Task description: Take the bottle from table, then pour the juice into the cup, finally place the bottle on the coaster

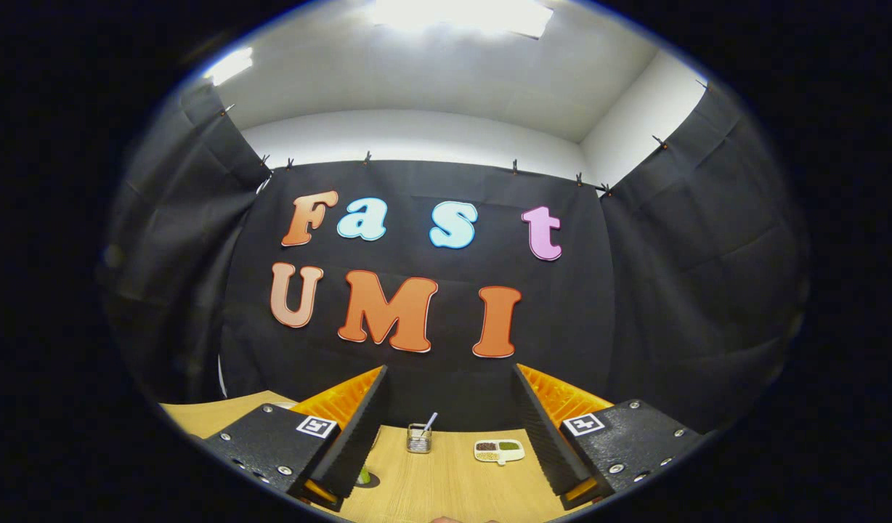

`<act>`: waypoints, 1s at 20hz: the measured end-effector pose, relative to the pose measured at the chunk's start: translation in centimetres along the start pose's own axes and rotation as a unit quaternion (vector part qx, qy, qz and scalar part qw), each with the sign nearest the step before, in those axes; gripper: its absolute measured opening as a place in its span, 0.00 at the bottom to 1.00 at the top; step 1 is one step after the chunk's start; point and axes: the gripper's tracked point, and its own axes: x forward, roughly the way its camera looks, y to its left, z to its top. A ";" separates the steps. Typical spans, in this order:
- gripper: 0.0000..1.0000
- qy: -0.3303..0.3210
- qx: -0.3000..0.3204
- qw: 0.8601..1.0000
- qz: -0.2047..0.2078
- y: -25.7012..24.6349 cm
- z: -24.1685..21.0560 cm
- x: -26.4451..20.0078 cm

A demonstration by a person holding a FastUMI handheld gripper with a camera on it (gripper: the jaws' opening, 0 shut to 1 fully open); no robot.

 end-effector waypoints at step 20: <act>0.97 -0.015 0.002 1.000 0.001 0.3 1.4 0.4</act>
